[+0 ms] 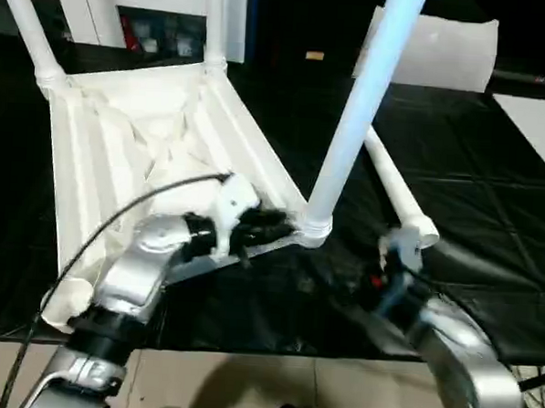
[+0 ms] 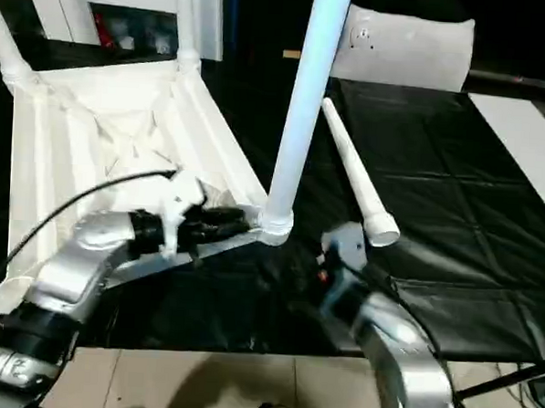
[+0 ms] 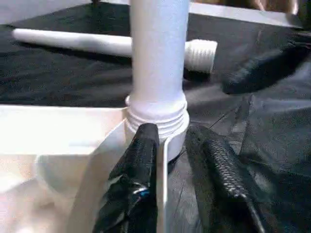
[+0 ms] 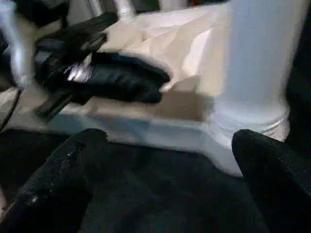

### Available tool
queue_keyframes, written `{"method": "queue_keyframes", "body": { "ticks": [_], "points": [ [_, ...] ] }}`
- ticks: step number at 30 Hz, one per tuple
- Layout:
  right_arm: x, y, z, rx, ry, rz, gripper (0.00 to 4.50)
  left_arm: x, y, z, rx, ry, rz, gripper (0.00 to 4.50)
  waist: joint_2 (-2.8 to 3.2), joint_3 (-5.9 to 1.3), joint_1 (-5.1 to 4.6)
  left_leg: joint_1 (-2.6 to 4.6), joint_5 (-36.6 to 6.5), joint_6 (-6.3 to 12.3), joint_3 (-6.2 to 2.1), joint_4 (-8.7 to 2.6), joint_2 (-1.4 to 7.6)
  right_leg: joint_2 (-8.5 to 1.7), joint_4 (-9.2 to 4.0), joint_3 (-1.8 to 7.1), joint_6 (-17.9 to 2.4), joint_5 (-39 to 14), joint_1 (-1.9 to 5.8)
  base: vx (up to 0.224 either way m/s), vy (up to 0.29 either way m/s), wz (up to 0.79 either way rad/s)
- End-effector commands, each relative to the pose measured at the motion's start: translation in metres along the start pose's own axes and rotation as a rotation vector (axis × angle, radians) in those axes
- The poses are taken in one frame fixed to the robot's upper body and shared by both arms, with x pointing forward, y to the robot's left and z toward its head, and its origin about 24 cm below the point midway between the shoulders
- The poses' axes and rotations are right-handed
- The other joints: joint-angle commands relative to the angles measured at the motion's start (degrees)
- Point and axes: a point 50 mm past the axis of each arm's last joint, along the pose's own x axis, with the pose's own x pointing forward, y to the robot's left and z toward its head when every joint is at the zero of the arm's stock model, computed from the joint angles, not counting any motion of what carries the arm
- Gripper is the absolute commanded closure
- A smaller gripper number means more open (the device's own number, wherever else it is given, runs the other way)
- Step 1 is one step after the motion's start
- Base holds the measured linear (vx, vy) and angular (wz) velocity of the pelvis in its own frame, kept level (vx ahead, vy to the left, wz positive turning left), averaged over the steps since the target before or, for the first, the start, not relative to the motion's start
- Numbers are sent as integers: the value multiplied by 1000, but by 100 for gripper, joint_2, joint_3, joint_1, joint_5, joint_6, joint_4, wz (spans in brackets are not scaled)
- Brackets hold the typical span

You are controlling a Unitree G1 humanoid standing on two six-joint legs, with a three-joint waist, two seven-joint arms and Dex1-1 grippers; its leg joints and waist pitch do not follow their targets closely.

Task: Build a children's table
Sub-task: Rotate leg to tighten, then rotate table base

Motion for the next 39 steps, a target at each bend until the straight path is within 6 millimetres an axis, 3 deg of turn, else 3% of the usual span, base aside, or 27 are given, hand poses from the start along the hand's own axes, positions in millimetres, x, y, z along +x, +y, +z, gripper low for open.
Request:
{"method": "queue_keyframes", "body": {
  "ticks": [1, 4, 6, 7, 8, 9, 10, 11, 12, 13, 15, 16, 17, 18, 19, 23, 26, 27, 30, 32, 37, 39],
  "points": [
    [2, 5, -2, -21, 46, 17, 0, -8, 8, 6, 14, -3, 80, 301, 117, -377, 52, -55, -815, 404, 3, -352, 123, -347, -454, 315, -728, -1735, 462, -51, -1, -3],
    [6, 4, -8, -34, 96, -13, 0, -22, 19, 6, 16, 31, 187, 265, 93, -346, 25, -37, -1223, 156, -13, -364, 98, -320, -561, 287, -368, -2555, 423, -61, -1, -3],
    [15, 2, -11, -37, 123, -63, 0, -53, 42, 7, 59, 111, 400, 255, 106, -344, 12, -22, -1327, 88, -28, -362, 96, -312, -575, 275, -254, -2790, 398, -27, -1, 0],
    [19, 1, -12, -33, 130, -85, 0, -67, 50, 9, 89, 145, 488, 250, 170, -337, -21, -22, -1409, 33, -53, -356, 56, -292, -605, 240, -111, -2993, 396, 0, 0, 0],
    [19, 1, -12, -33, 130, -85, 0, -67, 50, 9, 89, 145, 488, 237, 144, -345, -45, -11, -1424, 39, -52, -345, 47, -277, -626, 238, -71, -3025, 383, 0, 0, 0],
    [22, 1, -12, -25, 135, -100, 0, -79, 57, 10, 112, 172, 562, 237, 195, -342, -32, 26, -1439, 29, -63, -347, 51, -277, -625, 231, -74, -3018, 364, 0, 0, 0],
    [25, 1, -12, -24, 138, -109, 0, -90, 61, 11, 126, 202, 617, 222, 191, -330, -42, 53, -1503, 58, -61, -354, 65, -274, -647, 234, -150, -2918, 342, 0, 0, 0],
    [28, 1, -13, -24, 140, -116, 0, -98, 65, 11, 138, 225, 660, 213, 237, -320, -44, 50, -1584, 34, -82, -378, 81, -274, -614, 233, -219, -2847, 344, 0, 0, 0],
    [34, 2, -13, -20, 145, -129, 0, -114, 71, 12, 167, 280, 741, 213, 238, -305, -49, 61, -1675, 31, -90, -388, 80, -263, -637, 224, -236, -2873, 339, 0, 0, 0],
    [41, 3, -13, -19, 148, -140, 0, -131, 76, 11, 189, 345, 809, 213, 241, -333, -70, 32, -1751, -16, -127, -401, 69, -279, -588, 228, -265, -2774, 404, 0, 0, 0],
    [41, 3, -13, -19, 148, -140, 0, -131, 76, 11, 189, 345, 809, 213, 248, -343, -71, 42, -1634, -40, -136, -407, 80, -279, -547, 259, -379, -2457, 396, 0, 0, 0],
    [55, 4, -12, -18, 158, -168, 0, -157, 77, 6, 200, 456, 884, 213, 263, -355, -46, 56, -1582, -56, -136, -403, 92, -288, -523, 269, -452, -2298, 396, 0, 0, 0],
    [60, 4, -12, -18, 164, -178, 0, -164, 76, 4, 198, 487, 903, 213, 256, -351, -75, 17, -1471, -89, -144, -428, 98, -276, -444, 292, -638, -1956, 409, 0, 0, 0],
    [60, 4, -12, -18, 164, -178, 0, -164, 76, 4, 198, 487, 903, 228, 280, -377, -66, 29, -1358, -129, -135, -411, 102, -282, -408, 300, -731, -1705, 419, 0, 0, 0],
    [66, 5, -13, -26, 175, -184, 0, -172, 75, -4, 197, 541, 912, 240, 260, -392, -55, 46, -1193, -128, -120, -396, 110, -284, -374, 318, -871, -1340, 418, 0, 0, 0],
    [70, 5, -14, -28, 189, -188, 0, -176, 73, -11, 190, 591, 918, 271, 294, -394, -4, 22, -876, -100, -98, -402, 103, -281, -312, 325, -1030, -821, 467, 0, 0, 0],
    [75, 5, -16, -35, 206, -197, 0, -178, 70, -19, 184, 667, 900, 295, 265, -362, -8, 35, -1287, -135, -96, -428, 97, -293, -380, 323, -911, -1393, 460, 0, 0, 0],
    [76, 5, -17, -35, 210, -200, 0, -175, 68, -22, 168, 671, 871, 311, 272, -354, -5, 50, -1452, -148, -102, -425, 89, -312, -415, 324, -834, -1740, 445, 0, 0, 0],
    [80, 4, -18, -37, 218, -208, 0, -167, 62, -24, 132, 665, 791, 331, 297, -340, 1, 69, -1594, -167, -109, -425, 87, -322, -475, 329, -731, -2061, 415, 0, 0, 0],
    [82, 3, -19, -40, 222, -215, 0, -159, 54, -26, 110, 666, 681, 347, 320, -350, 16, 71, -1587, -182, -124, -431, 95, -329, -463, 327, -743, -2027, 413, 0, 0, 0],
    [86, 0, -19, -48, 224, -233, 0, -151, 35, -31, 50, 710, 469, 388, 312, -367, -7, 54, -1519, -207, -114, -431, 94, -297, -396, 330, -911, -1574, 435, 0, 0, 0],
    [87, -2, -19, -53, 224, -238, 0, -149, 27, -32, 30, 732, 393, 411, 349, -366, 2, 60, -1466, -227, -116, -422, 98, -303, -377, 331, -967, -1492, 440, 0, 0, 0]
  ]
}}
